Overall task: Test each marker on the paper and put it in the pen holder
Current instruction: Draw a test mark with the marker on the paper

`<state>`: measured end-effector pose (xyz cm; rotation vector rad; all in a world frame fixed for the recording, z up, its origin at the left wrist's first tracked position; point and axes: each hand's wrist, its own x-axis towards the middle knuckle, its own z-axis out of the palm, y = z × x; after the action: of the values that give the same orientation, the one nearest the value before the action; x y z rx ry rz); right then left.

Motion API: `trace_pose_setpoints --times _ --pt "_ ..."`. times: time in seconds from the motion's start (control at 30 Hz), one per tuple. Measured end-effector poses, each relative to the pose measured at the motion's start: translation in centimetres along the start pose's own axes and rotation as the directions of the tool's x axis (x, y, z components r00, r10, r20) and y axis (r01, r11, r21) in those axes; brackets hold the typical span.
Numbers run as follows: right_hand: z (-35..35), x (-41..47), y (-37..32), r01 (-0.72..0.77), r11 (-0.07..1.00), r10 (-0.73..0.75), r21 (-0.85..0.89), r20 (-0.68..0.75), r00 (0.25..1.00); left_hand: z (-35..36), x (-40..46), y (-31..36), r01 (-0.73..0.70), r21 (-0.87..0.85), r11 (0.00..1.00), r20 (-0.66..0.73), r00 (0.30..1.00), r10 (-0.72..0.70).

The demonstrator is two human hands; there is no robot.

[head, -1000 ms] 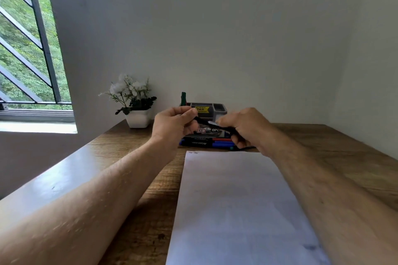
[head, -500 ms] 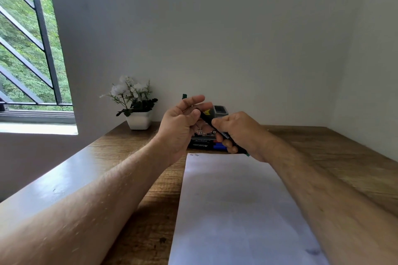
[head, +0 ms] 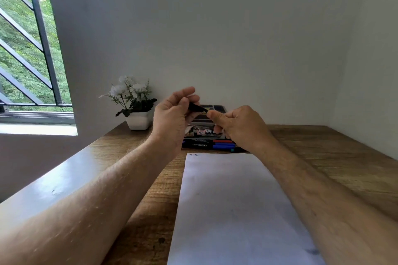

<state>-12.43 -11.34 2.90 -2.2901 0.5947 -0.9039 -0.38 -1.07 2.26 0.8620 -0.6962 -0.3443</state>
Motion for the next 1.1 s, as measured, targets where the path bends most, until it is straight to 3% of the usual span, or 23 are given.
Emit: trace_pose_setpoints --times 0.1,0.2,0.27,0.37,0.47,0.53,0.57,0.77,0.93,1.1 --pt "0.6 0.2 0.6 -0.094 0.993 0.092 0.076 0.036 0.995 -0.6 0.5 0.6 0.013 0.004 1.000 -0.077 0.997 -0.013" --pt "1.2 0.2 1.1 -0.200 0.919 0.175 0.339 0.105 0.979 -0.6 0.0 0.6 0.200 0.085 0.976 -0.074 0.978 -0.194" --pt "1.6 0.1 1.1 -0.209 0.871 0.176 0.444 0.115 0.978 -0.4 -0.5 0.2 0.358 0.249 0.900 -0.056 0.933 -0.356" --pt "2.0 0.0 1.1 -0.216 0.793 0.164 0.569 0.142 0.976 -0.6 -0.9 0.2 0.474 0.555 0.684 -0.062 0.843 -0.534" --pt "2.2 -0.1 1.2 -0.246 0.717 0.162 0.653 0.186 0.969 -0.9 -0.6 0.7 0.264 0.898 0.352 -0.067 0.873 -0.484" --pt "2.4 -0.2 1.5 -0.252 0.746 0.169 0.616 0.190 0.967 -1.0 -0.4 0.8 0.089 0.987 0.135 -0.028 0.915 -0.403" --pt "2.5 -0.2 1.6 -0.244 0.774 0.164 0.584 0.187 0.969 -1.1 -0.3 0.8 0.073 0.993 0.094 -0.030 0.917 -0.397" --pt "3.0 -0.3 1.7 -0.253 0.859 0.159 0.445 0.237 0.958 -1.8 0.0 -0.3 0.098 0.995 0.004 -0.080 0.839 -0.539" --pt "3.5 -0.4 1.8 -0.307 0.868 0.213 0.391 0.265 0.940 -1.7 0.2 -0.4 0.077 0.995 0.071 -0.024 0.829 -0.559" --pt "3.9 -0.4 1.6 -0.275 0.913 0.217 0.300 0.213 0.953 -1.6 0.2 -0.5 0.062 0.996 0.070 -0.011 0.825 -0.565"
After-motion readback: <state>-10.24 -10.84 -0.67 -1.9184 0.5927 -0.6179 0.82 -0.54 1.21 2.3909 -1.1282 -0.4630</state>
